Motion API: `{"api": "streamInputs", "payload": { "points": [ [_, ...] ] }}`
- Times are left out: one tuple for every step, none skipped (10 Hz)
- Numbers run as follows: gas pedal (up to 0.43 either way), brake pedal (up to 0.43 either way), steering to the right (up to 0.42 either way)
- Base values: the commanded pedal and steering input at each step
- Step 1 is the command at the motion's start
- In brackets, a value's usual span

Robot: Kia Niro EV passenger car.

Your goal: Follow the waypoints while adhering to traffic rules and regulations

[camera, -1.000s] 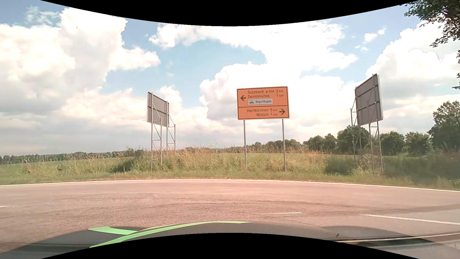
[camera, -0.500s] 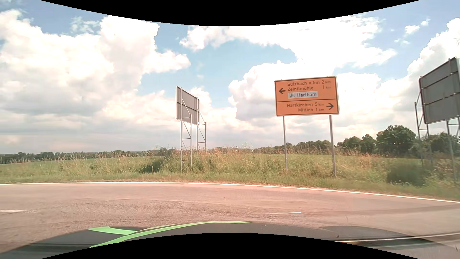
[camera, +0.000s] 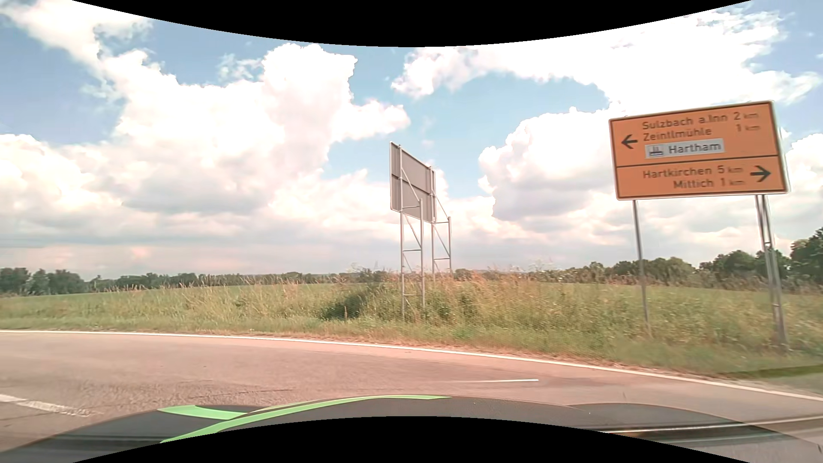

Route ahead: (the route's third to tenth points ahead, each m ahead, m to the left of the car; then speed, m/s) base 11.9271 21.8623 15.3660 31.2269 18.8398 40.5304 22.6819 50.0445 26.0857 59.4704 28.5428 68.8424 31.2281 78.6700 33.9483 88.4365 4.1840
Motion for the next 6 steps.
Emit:
{"api": "streamInputs", "payload": {
  "points": [
    [0.311, 0.0, -0.44],
    [0.311, 0.0, -0.44],
    [0.311, 0.0, -0.441],
    [0.311, 0.0, -0.45],
    [0.299, 0.0, -0.458],
    [0.299, 0.0, -0.463]
  ]
}}
